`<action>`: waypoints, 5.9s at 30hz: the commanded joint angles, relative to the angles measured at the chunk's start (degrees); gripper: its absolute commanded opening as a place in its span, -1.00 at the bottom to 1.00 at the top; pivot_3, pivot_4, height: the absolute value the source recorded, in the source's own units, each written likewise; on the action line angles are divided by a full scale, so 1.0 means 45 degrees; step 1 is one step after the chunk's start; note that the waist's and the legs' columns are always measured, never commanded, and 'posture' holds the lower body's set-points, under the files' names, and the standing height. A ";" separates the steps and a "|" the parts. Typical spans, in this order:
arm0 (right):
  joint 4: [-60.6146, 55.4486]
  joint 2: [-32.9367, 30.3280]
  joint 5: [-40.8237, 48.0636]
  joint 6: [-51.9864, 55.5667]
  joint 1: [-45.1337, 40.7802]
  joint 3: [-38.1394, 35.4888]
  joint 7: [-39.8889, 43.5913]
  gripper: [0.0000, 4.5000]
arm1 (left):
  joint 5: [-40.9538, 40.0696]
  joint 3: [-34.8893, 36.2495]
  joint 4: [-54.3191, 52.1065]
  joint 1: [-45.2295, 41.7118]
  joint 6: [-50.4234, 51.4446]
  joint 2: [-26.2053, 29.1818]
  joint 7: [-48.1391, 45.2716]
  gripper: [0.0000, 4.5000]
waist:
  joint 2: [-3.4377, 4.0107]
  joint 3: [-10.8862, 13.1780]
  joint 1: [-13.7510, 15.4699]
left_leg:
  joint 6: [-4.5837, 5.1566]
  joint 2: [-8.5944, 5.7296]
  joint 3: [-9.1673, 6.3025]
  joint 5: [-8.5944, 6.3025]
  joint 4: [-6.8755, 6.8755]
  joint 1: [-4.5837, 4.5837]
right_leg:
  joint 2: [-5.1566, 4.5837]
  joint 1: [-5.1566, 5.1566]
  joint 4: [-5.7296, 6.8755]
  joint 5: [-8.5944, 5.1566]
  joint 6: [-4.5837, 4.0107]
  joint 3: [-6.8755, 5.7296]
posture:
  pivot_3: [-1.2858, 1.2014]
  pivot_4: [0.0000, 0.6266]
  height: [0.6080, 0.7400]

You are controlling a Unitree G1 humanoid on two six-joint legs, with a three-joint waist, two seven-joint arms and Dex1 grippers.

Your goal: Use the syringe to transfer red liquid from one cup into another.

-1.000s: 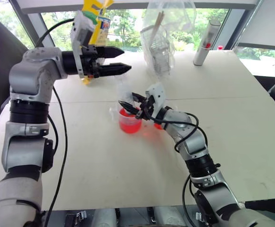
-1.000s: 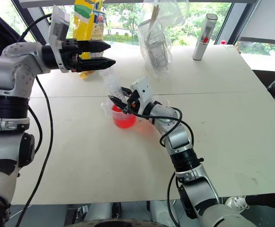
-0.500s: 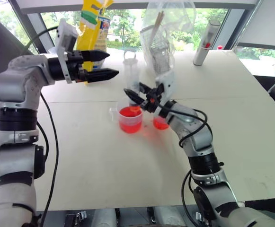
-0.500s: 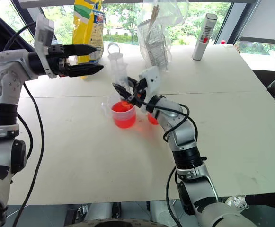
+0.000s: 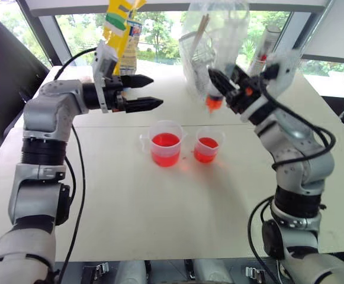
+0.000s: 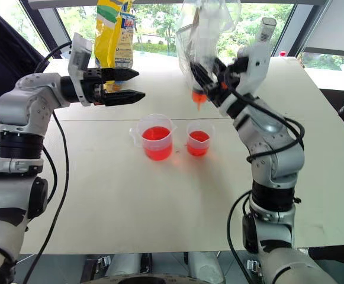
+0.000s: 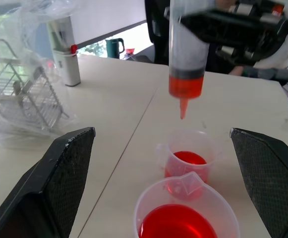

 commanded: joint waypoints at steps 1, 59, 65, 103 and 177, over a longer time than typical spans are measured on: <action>-0.0756 0.0025 -0.0212 -0.0698 0.0688 0.0308 -0.0101 -0.38 | -0.0053 0.0090 0.0239 -0.1067 -0.0426 -0.0515 0.0106 0.99 | 0.0000 0.0000 0.0022 | 0.0000 -0.0001 -0.0001 0.0000 0.0002 -0.0003 | 0.0004 -0.0001 0.0001 0.0000 0.0000 -0.0002 | 0.03 -0.52 0.98; -0.1456 -0.0240 -0.0704 -0.0983 0.0814 0.0905 -0.0293 -0.38 | 0.2113 -0.0968 0.4255 -0.3430 -0.3071 -0.5201 0.0605 -0.98 | -0.0002 0.0002 0.0017 | 0.0001 0.0001 -0.0010 0.0000 -0.0002 -0.0003 | 0.0047 0.0002 -0.0014 -0.0001 0.0001 0.0013 | 0.03 -0.52 0.98; -0.2238 -0.0091 0.0416 0.0232 0.0124 0.0386 -0.0562 -0.38 | 0.2548 -0.1260 0.4255 -0.3025 -0.3480 -0.5354 0.0635 -0.98 | -0.0002 0.0002 0.0031 | 0.0001 0.0002 -0.0009 -0.0001 -0.0002 -0.0005 | 0.0047 0.0002 -0.0015 -0.0001 0.0001 0.0013 | 0.03 -0.52 0.98; -0.2441 -0.0048 0.1132 0.1467 0.1319 0.0744 -0.1250 -0.38 | 0.1144 0.0905 0.3468 -0.3874 -0.1994 -0.3546 0.1624 0.97 | -0.0002 0.0002 0.0020 | 0.0002 0.0005 -0.0014 -0.0001 -0.0004 -0.0005 | 0.0047 0.0002 -0.0014 -0.0001 0.0002 0.0010 | 0.03 -0.52 0.98; 0.1146 -0.8147 0.1808 1.1397 -0.4438 0.0250 0.6234 0.98 | -0.0994 0.0115 -0.5197 0.3467 0.1495 0.1741 0.1043 1.00 | 0.0009 0.0004 0.0023 | 0.0023 0.0013 -0.0011 -0.0015 -0.0026 0.0005 | 0.0022 -0.0013 -0.0032 -0.0001 0.0000 0.0040 | 0.03 -0.52 0.98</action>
